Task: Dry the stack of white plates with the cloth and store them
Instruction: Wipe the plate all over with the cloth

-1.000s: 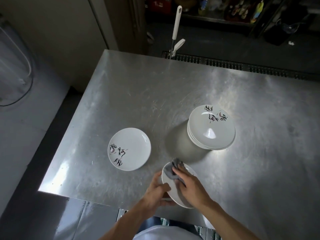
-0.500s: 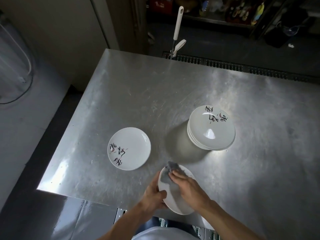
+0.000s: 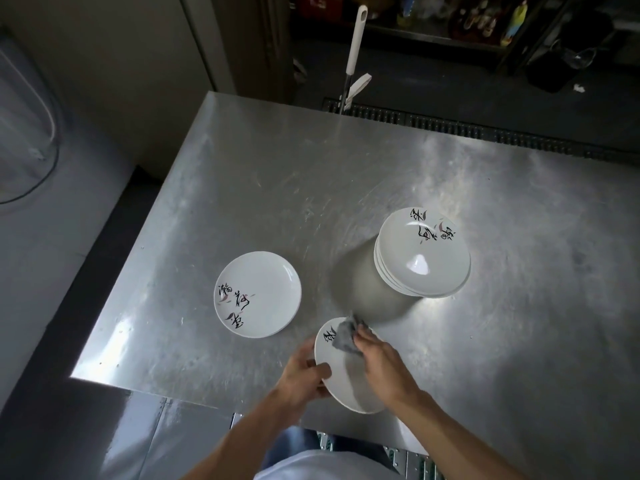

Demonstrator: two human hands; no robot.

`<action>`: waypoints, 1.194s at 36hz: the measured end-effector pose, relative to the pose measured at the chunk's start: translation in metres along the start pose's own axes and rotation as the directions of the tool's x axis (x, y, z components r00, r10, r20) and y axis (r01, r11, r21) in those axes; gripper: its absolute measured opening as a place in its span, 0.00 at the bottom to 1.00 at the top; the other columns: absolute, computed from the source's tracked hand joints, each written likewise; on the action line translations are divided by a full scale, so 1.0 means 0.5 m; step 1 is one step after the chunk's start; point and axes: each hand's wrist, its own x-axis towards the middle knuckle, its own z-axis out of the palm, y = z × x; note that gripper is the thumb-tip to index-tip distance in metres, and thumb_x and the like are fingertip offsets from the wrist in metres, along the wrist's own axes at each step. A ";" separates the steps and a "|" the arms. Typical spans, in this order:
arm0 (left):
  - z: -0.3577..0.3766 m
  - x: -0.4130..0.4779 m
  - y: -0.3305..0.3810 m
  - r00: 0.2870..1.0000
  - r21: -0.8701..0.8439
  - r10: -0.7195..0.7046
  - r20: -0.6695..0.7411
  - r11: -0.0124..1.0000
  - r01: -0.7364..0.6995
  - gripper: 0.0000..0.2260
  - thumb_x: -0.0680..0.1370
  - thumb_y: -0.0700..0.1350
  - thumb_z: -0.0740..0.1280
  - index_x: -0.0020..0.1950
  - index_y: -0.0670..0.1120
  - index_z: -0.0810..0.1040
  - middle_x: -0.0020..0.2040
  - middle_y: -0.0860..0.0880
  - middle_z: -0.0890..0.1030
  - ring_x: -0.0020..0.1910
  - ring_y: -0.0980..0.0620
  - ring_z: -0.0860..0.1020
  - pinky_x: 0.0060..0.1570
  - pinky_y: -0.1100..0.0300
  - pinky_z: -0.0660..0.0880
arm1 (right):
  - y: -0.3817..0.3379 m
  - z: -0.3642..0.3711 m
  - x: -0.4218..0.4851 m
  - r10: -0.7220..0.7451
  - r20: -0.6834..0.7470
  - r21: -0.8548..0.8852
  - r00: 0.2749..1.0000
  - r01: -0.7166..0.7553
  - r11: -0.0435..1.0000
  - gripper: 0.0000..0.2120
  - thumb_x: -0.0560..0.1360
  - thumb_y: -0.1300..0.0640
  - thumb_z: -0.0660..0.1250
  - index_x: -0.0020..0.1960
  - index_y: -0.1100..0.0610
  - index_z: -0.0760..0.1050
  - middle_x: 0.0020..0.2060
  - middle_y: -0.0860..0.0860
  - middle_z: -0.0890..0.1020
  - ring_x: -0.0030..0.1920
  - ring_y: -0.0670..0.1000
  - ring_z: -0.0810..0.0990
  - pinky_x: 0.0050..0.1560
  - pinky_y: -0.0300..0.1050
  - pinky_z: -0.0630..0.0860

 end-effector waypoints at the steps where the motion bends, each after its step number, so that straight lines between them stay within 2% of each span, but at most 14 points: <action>1: 0.002 -0.001 0.001 1.000 0.005 0.003 0.012 1.000 -0.003 0.30 0.63 0.36 0.67 0.64 0.53 0.78 0.52 0.42 0.85 0.47 0.43 0.85 0.43 0.49 0.83 | -0.009 0.004 0.000 -0.056 0.015 -0.023 0.998 0.056 0.998 0.37 0.72 0.76 0.61 0.77 0.54 0.66 0.79 0.48 0.62 0.78 0.43 0.55 0.76 0.31 0.48; 3: 0.006 -0.003 -0.001 0.998 0.016 0.016 0.053 1.000 -0.016 0.28 0.65 0.36 0.68 0.63 0.55 0.79 0.53 0.42 0.86 0.51 0.41 0.85 0.47 0.46 0.83 | -0.025 0.016 -0.007 -0.199 0.095 -0.012 0.975 0.201 0.980 0.34 0.73 0.75 0.62 0.76 0.54 0.68 0.79 0.48 0.63 0.79 0.44 0.56 0.79 0.41 0.54; 5: 0.003 -0.006 -0.005 0.997 -0.003 0.009 0.082 1.000 -0.009 0.29 0.66 0.35 0.69 0.64 0.55 0.79 0.55 0.42 0.86 0.53 0.40 0.85 0.50 0.43 0.83 | -0.019 0.018 -0.010 -0.255 0.108 0.019 0.961 0.255 0.967 0.34 0.73 0.76 0.61 0.76 0.53 0.69 0.79 0.46 0.62 0.79 0.43 0.55 0.79 0.42 0.54; 9: 0.003 -0.009 -0.011 0.998 -0.018 -0.030 0.050 0.999 0.031 0.29 0.65 0.34 0.67 0.65 0.50 0.78 0.48 0.45 0.87 0.46 0.44 0.86 0.46 0.47 0.84 | 0.004 -0.001 -0.006 -0.065 0.002 -0.052 0.998 0.065 0.997 0.37 0.71 0.74 0.63 0.76 0.50 0.68 0.77 0.41 0.57 0.79 0.48 0.61 0.78 0.41 0.56; 12: 0.010 -0.006 -0.016 0.999 -0.006 -0.021 0.045 1.000 0.021 0.26 0.69 0.30 0.65 0.64 0.48 0.78 0.52 0.41 0.86 0.51 0.39 0.85 0.49 0.42 0.83 | -0.029 0.022 -0.008 -0.289 0.031 0.043 0.957 0.287 0.957 0.26 0.76 0.70 0.63 0.73 0.55 0.73 0.77 0.46 0.66 0.79 0.49 0.61 0.78 0.49 0.59; 14: 0.014 -0.009 -0.020 0.999 -0.016 -0.025 0.041 1.000 0.026 0.25 0.68 0.32 0.66 0.63 0.48 0.78 0.54 0.40 0.85 0.53 0.39 0.85 0.49 0.41 0.83 | -0.032 0.034 -0.018 -0.372 0.073 0.073 0.926 0.367 0.928 0.28 0.78 0.71 0.64 0.76 0.55 0.69 0.79 0.48 0.63 0.80 0.50 0.58 0.79 0.48 0.56; 17: 0.010 -0.012 -0.029 1.000 -0.048 -0.019 -0.007 0.999 0.018 0.26 0.64 0.35 0.66 0.61 0.50 0.81 0.52 0.42 0.86 0.50 0.40 0.85 0.45 0.45 0.83 | -0.008 0.013 -0.018 -0.255 0.072 0.084 0.964 0.249 0.965 0.29 0.78 0.73 0.62 0.76 0.56 0.68 0.78 0.47 0.62 0.79 0.50 0.61 0.78 0.39 0.54; 21: 0.010 -0.001 -0.039 0.987 -0.192 -0.038 -0.154 0.981 0.007 0.26 0.71 0.27 0.63 0.62 0.51 0.77 0.55 0.41 0.83 0.54 0.36 0.81 0.40 0.48 0.82 | 0.002 -0.015 -0.011 -0.014 -0.039 -0.001 0.999 0.014 1.000 0.33 0.74 0.75 0.60 0.77 0.56 0.67 0.76 0.50 0.68 0.77 0.46 0.62 0.76 0.32 0.47; 24: 0.022 -0.011 -0.024 0.988 -0.125 -0.052 -0.146 0.992 0.033 0.19 0.66 0.38 0.68 0.55 0.50 0.75 0.52 0.41 0.83 0.47 0.42 0.83 0.37 0.51 0.80 | -0.010 -0.010 -0.021 -0.050 0.030 0.044 0.998 0.048 0.998 0.38 0.71 0.75 0.63 0.78 0.52 0.66 0.77 0.44 0.63 0.78 0.45 0.60 0.76 0.32 0.51; 28: 0.011 -0.013 -0.003 0.991 0.003 -0.064 -0.113 0.998 0.065 0.13 0.66 0.45 0.69 0.48 0.46 0.70 0.36 0.47 0.81 0.34 0.49 0.82 0.33 0.56 0.78 | -0.025 0.006 -0.039 -0.129 0.118 0.178 0.985 0.106 0.978 0.39 0.72 0.75 0.64 0.76 0.47 0.67 0.76 0.39 0.65 0.75 0.38 0.64 0.76 0.36 0.59; 31: -0.001 -0.017 0.002 0.997 0.049 -0.051 -0.049 0.997 0.054 0.13 0.73 0.38 0.67 0.56 0.44 0.71 0.41 0.45 0.84 0.37 0.47 0.85 0.37 0.53 0.81 | -0.014 0.008 -0.024 -0.131 0.130 0.105 0.983 0.117 0.988 0.34 0.73 0.76 0.61 0.76 0.56 0.67 0.76 0.44 0.62 0.77 0.45 0.62 0.77 0.34 0.52; 35: -0.012 -0.022 0.010 1.000 0.047 -0.030 0.008 0.998 0.030 0.26 0.76 0.29 0.63 0.66 0.55 0.74 0.54 0.41 0.86 0.48 0.43 0.85 0.49 0.45 0.83 | 0.014 -0.008 -0.012 0.012 -0.015 0.011 1.000 -0.011 1.000 0.35 0.75 0.76 0.58 0.78 0.54 0.65 0.78 0.47 0.61 0.79 0.46 0.59 0.77 0.33 0.49; 40: 0.007 -0.029 0.019 0.994 0.105 0.001 0.105 0.994 -0.012 0.25 0.67 0.36 0.66 0.61 0.56 0.81 0.50 0.44 0.87 0.48 0.45 0.86 0.46 0.48 0.83 | -0.022 0.016 -0.025 -0.227 0.052 -0.003 0.972 0.228 0.974 0.35 0.71 0.75 0.63 0.76 0.55 0.68 0.78 0.46 0.62 0.78 0.43 0.59 0.79 0.43 0.55; 43: 0.007 -0.030 0.015 0.995 0.101 -0.011 0.098 0.995 0.001 0.27 0.67 0.36 0.65 0.64 0.54 0.80 0.51 0.42 0.86 0.47 0.45 0.84 0.50 0.45 0.83 | 0.000 0.010 -0.014 -0.153 -0.023 0.005 0.988 0.153 0.988 0.37 0.70 0.77 0.64 0.75 0.54 0.70 0.77 0.44 0.62 0.78 0.46 0.62 0.78 0.43 0.58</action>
